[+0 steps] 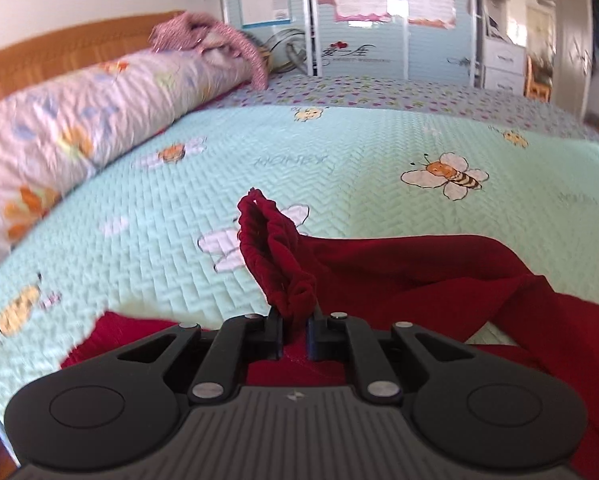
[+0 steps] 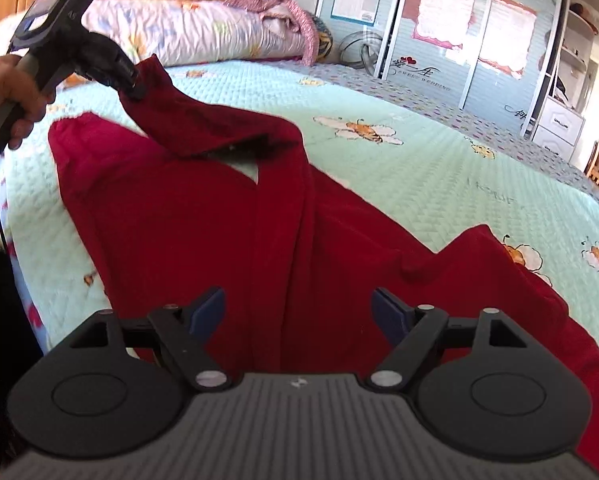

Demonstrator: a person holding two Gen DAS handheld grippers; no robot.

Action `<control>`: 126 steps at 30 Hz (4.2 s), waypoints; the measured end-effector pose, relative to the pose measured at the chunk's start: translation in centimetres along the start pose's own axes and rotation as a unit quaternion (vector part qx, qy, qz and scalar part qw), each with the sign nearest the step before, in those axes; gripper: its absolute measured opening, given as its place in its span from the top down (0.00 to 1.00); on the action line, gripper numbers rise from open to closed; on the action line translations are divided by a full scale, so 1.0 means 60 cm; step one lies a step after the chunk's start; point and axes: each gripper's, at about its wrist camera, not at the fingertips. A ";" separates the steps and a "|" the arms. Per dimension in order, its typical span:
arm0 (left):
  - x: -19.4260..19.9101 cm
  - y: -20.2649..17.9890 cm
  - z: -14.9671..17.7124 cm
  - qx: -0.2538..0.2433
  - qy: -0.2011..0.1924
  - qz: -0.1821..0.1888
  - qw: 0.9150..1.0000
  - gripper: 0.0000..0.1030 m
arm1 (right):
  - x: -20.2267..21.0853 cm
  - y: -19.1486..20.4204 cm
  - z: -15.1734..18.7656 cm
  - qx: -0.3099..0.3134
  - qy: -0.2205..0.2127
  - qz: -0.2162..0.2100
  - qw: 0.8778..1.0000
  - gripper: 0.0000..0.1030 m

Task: Fold clothes

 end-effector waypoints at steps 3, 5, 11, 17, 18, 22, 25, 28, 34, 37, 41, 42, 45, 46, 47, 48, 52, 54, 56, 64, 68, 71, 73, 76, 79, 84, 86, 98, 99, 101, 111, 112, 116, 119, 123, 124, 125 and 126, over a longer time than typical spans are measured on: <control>0.017 -0.015 -0.008 -0.017 -0.006 -0.008 1.000 0.91 | 0.002 -0.001 -0.002 -0.006 -0.004 -0.004 1.000 0.21; 0.028 -0.026 -0.008 -0.027 -0.010 -0.012 1.000 0.91 | 0.001 -0.003 -0.005 -0.011 -0.004 -0.005 1.000 0.21; 0.054 -0.031 -0.014 -0.047 -0.019 -0.019 0.999 0.91 | -0.003 -0.003 -0.014 -0.025 -0.004 -0.011 1.000 0.20; 0.069 -0.008 -0.017 -0.052 -0.026 -0.028 0.998 0.91 | -0.022 0.023 -0.025 -0.008 0.006 -0.013 1.000 0.20; 0.071 -0.003 -0.017 -0.051 -0.027 -0.031 0.998 0.91 | -0.027 0.026 -0.024 -0.008 0.012 -0.012 1.000 0.20; 0.083 0.027 -0.020 -0.045 -0.032 -0.038 0.998 0.91 | -0.046 0.021 -0.013 -0.020 0.043 -0.010 0.999 0.20; 0.094 0.050 -0.024 -0.043 -0.041 -0.043 0.997 0.91 | -0.054 0.010 -0.003 -0.029 0.055 -0.009 0.998 0.20; 0.104 0.067 -0.027 -0.049 -0.049 -0.051 0.996 0.91 | -0.057 -0.002 0.006 -0.041 0.056 -0.012 0.998 0.14; 0.054 0.126 -0.002 -0.037 -0.002 -0.075 0.996 0.91 | -0.060 -0.008 0.004 -0.039 0.057 -0.010 0.998 0.12; -0.016 0.169 0.030 0.019 0.062 -0.049 0.997 0.91 | -0.057 -0.006 0.004 -0.029 0.052 -0.004 0.998 0.11; -0.054 0.191 0.061 0.057 0.085 -0.029 0.994 0.91 | -0.039 0.008 0.001 0.010 0.028 0.021 0.999 0.12; -0.054 0.191 0.062 0.058 0.083 -0.027 0.994 0.91 | -0.035 0.011 0.000 0.020 0.022 0.027 0.999 0.12; -0.048 0.188 0.052 0.057 0.076 -0.022 0.995 0.91 | -0.024 0.028 -0.005 0.062 0.002 0.041 0.997 0.12; -0.047 0.189 0.046 0.058 0.074 -0.020 0.995 0.91 | -0.023 0.040 -0.010 0.087 -0.005 0.040 0.995 0.12; -0.046 0.189 0.040 0.057 0.073 -0.019 0.995 0.91 | -0.023 0.052 -0.015 0.112 -0.012 0.040 0.993 0.12; -0.046 0.190 0.034 0.056 0.073 -0.018 0.996 0.91 | -0.022 0.064 -0.020 0.137 -0.019 0.040 0.990 0.12; -0.046 0.190 0.024 0.049 0.076 -0.019 0.996 0.91 | -0.065 0.096 -0.049 0.175 -0.001 0.039 0.984 0.33; -0.046 0.190 0.024 0.043 0.078 -0.022 0.996 0.91 | -0.088 0.093 -0.063 0.154 0.021 0.025 0.988 0.61; -0.048 0.190 0.026 0.037 0.081 -0.025 0.996 0.91 | -0.100 0.085 -0.074 0.126 0.031 0.008 0.992 0.69; -0.046 0.190 0.019 0.025 0.078 -0.033 0.996 0.90 | -0.083 0.069 -0.099 0.085 0.036 -0.040 0.995 0.98; -0.024 0.202 0.004 0.022 0.059 -0.036 0.997 0.90 | -0.021 0.059 -0.114 0.070 -0.008 -0.074 0.995 0.98; -0.014 0.222 -0.004 0.027 0.052 -0.047 0.997 0.90 | 0.017 0.063 -0.111 0.084 -0.020 -0.120 0.989 0.98; -0.020 0.237 0.000 0.034 0.059 -0.049 0.996 0.90 | 0.017 0.066 -0.099 0.087 -0.004 -0.160 0.983 0.98; -0.045 0.248 0.013 0.038 0.082 -0.046 0.995 0.90 | -0.019 0.084 -0.074 0.116 0.039 -0.179 0.976 0.98; -0.069 0.251 0.030 0.042 0.101 -0.043 0.993 0.90 | -0.060 0.103 -0.055 0.133 0.073 -0.172 0.973 0.98; -0.077 0.267 0.033 0.061 0.106 -0.019 0.992 0.90 | -0.059 0.097 -0.066 0.120 0.067 -0.179 0.974 0.98; -0.063 0.273 0.015 0.064 0.095 -0.002 0.993 0.90 | -0.059 0.080 -0.076 0.089 0.066 -0.196 0.974 0.98; -0.096 0.291 0.038 0.061 0.126 0.005 0.990 0.89 | -0.060 0.081 -0.079 0.074 0.048 -0.209 0.974 0.97; -0.109 0.292 0.049 0.063 0.136 0.004 0.989 0.88 | -0.064 0.084 -0.075 0.078 0.053 -0.205 0.974 0.97; -0.128 0.294 0.064 0.065 0.151 0.002 0.986 0.87 | -0.063 0.093 -0.067 0.093 0.056 -0.199 0.974 0.97; -0.127 0.284 0.063 0.039 0.144 -0.015 0.989 0.85 | -0.044 0.092 -0.061 0.119 0.054 -0.203 0.970 0.91; -0.127 0.283 0.065 0.039 0.143 -0.016 0.989 0.85 | -0.059 0.098 -0.054 0.129 0.081 -0.198 0.968 0.91; -0.127 0.283 0.067 0.036 0.140 -0.016 0.989 0.85 | -0.053 0.100 -0.046 0.132 0.076 -0.187 0.970 0.84; -0.128 0.284 0.067 0.035 0.140 -0.014 0.989 0.85 | -0.031 0.084 -0.051 0.104 0.068 -0.195 0.973 0.70; -0.128 0.284 0.068 0.034 0.139 -0.012 0.990 0.85 | -0.009 0.064 -0.058 0.070 0.064 -0.233 0.968 0.59; -0.128 0.286 0.069 0.035 0.139 -0.010 0.990 0.85 | -0.004 0.059 -0.060 0.061 0.063 -0.244 0.966 0.56; -0.127 0.289 0.069 0.040 0.138 -0.006 0.990 0.85 | 0.001 0.054 -0.062 0.051 0.062 -0.254 0.964 0.51; -0.126 0.297 0.070 0.052 0.137 0.004 0.989 0.85 | 0.004 0.052 -0.064 0.042 0.060 -0.265 0.961 0.50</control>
Point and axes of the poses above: each gripper's, at about its wrist camera, not at the fingertips, and x roughly against the way its jaws point, y to its left, z to its underside, and after that the axes turned 15 degrees about y, right-handed
